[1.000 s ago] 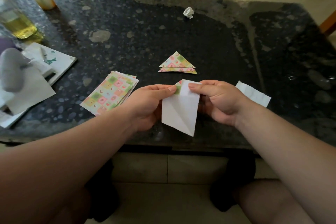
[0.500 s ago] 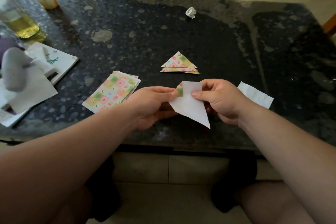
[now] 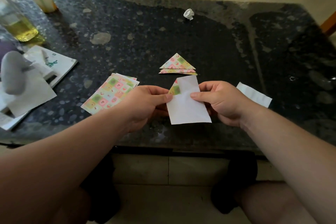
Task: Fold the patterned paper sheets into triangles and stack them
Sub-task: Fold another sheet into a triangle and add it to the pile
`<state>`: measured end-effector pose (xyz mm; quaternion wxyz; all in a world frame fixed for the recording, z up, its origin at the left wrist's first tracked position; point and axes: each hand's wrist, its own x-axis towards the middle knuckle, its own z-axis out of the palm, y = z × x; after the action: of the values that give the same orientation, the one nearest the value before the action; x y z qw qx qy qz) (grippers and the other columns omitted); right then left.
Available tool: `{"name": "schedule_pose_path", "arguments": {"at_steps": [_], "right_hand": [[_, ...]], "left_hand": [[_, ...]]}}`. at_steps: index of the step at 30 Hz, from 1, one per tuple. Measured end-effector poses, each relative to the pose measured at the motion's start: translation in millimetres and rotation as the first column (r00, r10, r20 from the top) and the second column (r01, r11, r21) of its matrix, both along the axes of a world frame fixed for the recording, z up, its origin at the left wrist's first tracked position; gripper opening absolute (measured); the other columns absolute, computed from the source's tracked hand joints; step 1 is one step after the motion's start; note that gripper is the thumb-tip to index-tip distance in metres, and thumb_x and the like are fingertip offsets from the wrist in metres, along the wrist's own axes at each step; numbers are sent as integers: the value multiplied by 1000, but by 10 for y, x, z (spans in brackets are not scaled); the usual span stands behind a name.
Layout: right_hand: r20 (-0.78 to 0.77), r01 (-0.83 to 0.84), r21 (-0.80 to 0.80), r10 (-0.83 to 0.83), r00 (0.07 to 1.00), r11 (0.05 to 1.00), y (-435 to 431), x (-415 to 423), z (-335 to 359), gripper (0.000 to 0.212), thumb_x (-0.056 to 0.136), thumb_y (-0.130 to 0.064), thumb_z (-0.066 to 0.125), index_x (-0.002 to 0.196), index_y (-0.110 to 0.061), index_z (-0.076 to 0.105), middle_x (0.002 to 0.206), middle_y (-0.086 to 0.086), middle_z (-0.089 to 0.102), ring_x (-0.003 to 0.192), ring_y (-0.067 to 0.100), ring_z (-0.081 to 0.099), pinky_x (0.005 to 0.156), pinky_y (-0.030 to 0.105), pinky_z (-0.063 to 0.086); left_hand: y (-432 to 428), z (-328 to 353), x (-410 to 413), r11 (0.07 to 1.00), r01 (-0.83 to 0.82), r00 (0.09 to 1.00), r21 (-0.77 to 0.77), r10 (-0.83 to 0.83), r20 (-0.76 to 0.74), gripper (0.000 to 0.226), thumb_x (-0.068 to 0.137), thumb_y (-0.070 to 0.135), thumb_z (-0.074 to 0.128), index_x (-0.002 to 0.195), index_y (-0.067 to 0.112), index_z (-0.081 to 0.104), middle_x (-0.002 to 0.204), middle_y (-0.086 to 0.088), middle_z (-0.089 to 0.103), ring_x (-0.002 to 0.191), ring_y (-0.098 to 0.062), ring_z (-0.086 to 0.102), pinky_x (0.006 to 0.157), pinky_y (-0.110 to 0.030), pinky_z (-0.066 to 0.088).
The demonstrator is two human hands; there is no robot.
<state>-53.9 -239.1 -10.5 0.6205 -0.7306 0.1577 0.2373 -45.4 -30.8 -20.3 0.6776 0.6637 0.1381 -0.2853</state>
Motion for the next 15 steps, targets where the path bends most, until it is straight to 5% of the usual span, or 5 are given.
{"name": "schedule_pose_path", "arguments": {"at_steps": [3, 7, 15], "right_hand": [[15, -3, 43, 2, 1000, 999, 61, -51, -14, 11, 93, -17, 75, 102, -14, 72, 87, 0, 78, 76, 15, 75, 54, 22, 54], [28, 12, 90, -15, 999, 996, 184, -108, -25, 29, 82, -16, 83, 109, -17, 71, 98, 1, 79, 88, 15, 77, 73, 35, 63], [85, 77, 66, -83, 993, 995, 229, -144, 40, 20, 87, -14, 80, 105, -19, 73, 93, -1, 77, 79, 14, 76, 58, 26, 59]], "left_hand": [[-2, -15, -10, 999, -12, 999, 51, 10, 41, 10, 94, 16, 70, 89, 8, 72, 89, -10, 78, 84, -22, 73, 72, -32, 60], [-8, -20, -59, 994, 67, 988, 85, -78, 136, 14, 89, 22, 77, 76, 18, 72, 90, -10, 76, 90, -27, 70, 92, -47, 57], [14, 71, -113, 998, 31, 998, -60, -28, 48, 9, 93, 4, 68, 94, 10, 74, 99, -11, 78, 88, -21, 74, 76, -32, 61]]}}
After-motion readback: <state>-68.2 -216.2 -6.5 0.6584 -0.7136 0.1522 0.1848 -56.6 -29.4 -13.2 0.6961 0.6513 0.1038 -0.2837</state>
